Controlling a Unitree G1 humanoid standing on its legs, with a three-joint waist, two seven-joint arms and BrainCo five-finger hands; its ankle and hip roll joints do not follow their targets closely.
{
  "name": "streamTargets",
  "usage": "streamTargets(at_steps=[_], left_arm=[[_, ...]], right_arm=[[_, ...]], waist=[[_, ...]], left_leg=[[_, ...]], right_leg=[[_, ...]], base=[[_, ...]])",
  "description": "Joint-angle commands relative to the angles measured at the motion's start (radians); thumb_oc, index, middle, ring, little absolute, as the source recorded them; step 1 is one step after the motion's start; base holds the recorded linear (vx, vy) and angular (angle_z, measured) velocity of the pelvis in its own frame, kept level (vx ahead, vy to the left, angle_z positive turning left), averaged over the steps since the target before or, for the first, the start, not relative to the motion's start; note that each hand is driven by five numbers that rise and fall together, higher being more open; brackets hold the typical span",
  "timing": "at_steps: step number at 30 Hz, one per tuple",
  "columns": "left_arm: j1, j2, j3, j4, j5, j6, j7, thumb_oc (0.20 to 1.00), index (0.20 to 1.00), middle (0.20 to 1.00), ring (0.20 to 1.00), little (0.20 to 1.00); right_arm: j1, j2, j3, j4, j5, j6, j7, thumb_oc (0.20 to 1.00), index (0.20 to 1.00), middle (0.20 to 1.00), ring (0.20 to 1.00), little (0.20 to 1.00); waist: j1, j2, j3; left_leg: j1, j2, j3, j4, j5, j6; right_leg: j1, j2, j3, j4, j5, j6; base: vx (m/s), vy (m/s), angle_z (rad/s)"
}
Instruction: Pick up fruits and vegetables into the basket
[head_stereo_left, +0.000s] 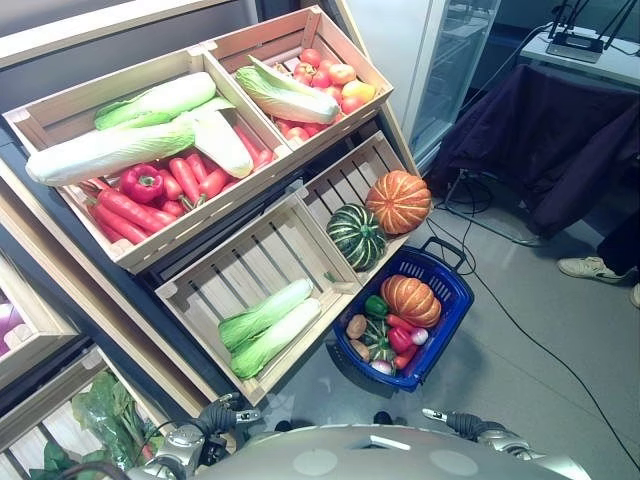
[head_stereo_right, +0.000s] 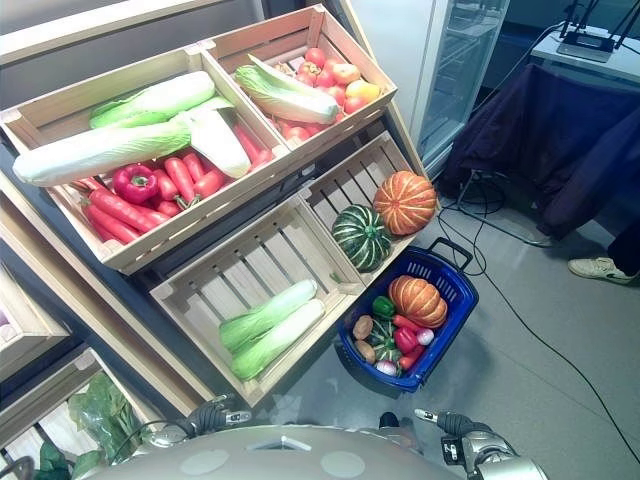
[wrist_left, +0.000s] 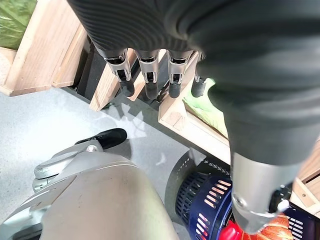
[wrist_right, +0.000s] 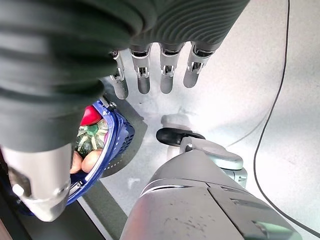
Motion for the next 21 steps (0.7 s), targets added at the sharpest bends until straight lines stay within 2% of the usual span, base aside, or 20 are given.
streamTargets(at_steps=[1,13,21], left_arm=[[-0.093,-0.003,0.008,0.047,-0.009,-0.034,-0.008,1.000,1.000,1.000,1.000,1.000],[-0.089,-0.001,0.018,0.040,-0.042,-0.058,0.007,1.000,1.000,1.000,1.000,1.000],[-0.136,0.008,0.036,-0.060,-0.196,-0.159,0.002,1.000,1.000,1.000,1.000,1.000]], right_arm=[[-0.069,0.010,0.022,0.046,-0.011,-0.006,-0.005,1.000,1.000,1.000,1.000,1.000],[-0.066,0.002,0.023,0.040,-0.016,0.004,0.001,1.000,1.000,1.000,1.000,1.000],[-0.097,-0.014,0.036,0.025,0.018,0.014,-0.021,1.000,1.000,1.000,1.000,1.000]], waist=[[0.003,-0.025,0.057],[0.003,-0.020,0.070],[0.005,-0.004,0.136]], left_leg=[[0.015,-0.001,-0.010,0.007,-0.064,0.028],[0.003,-0.001,-0.021,0.007,-0.059,0.025],[-0.087,-0.004,-0.026,0.007,-0.029,0.022]], right_leg=[[0.059,-0.042,-0.007,0.030,-0.046,0.030],[0.051,-0.041,-0.007,0.025,-0.040,0.030],[-0.038,-0.045,0.008,0.018,-0.009,0.031]], base=[[0.00,0.000,0.00],[0.01,0.000,0.00],[-0.06,0.002,0.00]])
